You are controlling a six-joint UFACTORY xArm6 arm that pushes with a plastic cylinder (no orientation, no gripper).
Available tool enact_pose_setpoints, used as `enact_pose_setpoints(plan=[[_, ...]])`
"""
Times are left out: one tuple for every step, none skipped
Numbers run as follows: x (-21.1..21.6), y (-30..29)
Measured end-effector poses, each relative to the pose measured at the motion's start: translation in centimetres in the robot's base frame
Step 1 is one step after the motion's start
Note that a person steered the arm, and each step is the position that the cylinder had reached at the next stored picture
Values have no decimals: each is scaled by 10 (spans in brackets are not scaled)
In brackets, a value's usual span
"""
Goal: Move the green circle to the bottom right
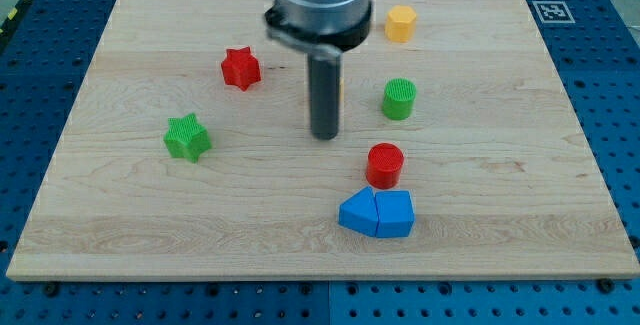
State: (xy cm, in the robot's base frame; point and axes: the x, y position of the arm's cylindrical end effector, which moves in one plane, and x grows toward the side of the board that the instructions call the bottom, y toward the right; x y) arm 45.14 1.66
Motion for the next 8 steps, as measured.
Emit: enact_pose_setpoints(plan=[[-28,40],[-39,62],[-36,91],[-53,92],[-58,128],[-38,185],[-20,197],[-46,202]])
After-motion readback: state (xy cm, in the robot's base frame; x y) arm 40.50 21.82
